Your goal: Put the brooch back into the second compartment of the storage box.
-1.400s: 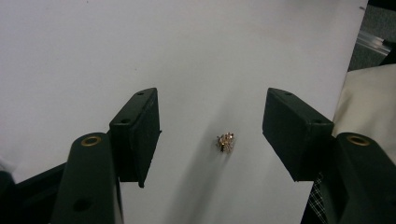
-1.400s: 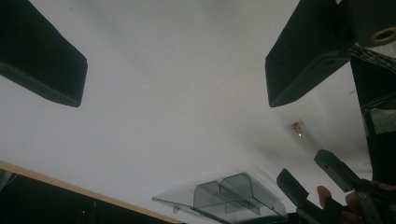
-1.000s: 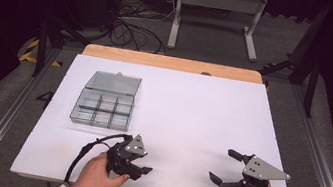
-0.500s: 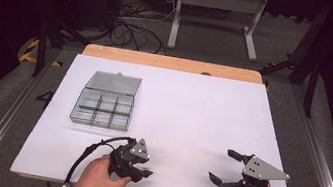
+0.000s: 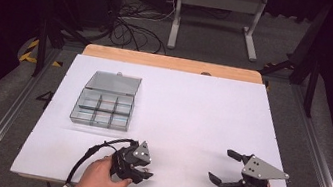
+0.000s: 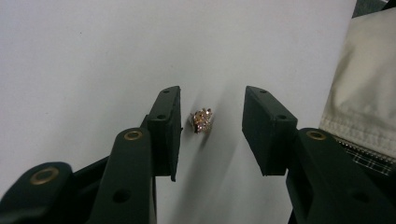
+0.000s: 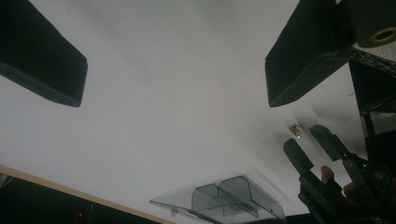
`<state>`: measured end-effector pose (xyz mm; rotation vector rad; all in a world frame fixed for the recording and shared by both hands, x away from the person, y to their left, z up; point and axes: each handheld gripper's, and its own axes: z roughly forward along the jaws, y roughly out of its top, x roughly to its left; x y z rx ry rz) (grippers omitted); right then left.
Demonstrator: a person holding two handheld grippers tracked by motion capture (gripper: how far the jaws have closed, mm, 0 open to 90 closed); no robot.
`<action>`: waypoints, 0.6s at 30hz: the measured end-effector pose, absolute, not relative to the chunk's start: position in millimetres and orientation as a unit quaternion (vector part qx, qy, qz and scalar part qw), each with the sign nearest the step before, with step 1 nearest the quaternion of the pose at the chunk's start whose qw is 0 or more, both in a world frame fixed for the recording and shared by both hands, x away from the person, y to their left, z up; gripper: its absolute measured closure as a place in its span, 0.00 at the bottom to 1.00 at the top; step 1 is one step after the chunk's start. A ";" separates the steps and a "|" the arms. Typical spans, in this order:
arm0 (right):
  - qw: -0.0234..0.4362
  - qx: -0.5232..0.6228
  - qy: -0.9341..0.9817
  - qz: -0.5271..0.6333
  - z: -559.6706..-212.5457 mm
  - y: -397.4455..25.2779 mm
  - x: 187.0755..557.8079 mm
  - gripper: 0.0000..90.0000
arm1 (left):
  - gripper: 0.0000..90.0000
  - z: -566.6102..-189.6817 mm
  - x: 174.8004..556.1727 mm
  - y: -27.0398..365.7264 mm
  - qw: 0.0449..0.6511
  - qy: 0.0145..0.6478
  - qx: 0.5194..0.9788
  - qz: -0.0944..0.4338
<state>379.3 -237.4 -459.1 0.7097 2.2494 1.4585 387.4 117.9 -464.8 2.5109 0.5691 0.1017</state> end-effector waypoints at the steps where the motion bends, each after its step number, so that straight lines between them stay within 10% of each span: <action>1: 0.183 0.252 0.797 0.517 -459.1 -237.4 379.3 0.07 | 0.64 -465.2 387.1 117.4 0.277 0.214 0.936 0.042; 18: 0.180 0.251 0.800 0.515 -459.9 -236.9 380.0 0.07 | 0.75 -470.8 388.3 112.5 0.257 0.202 0.944 0.049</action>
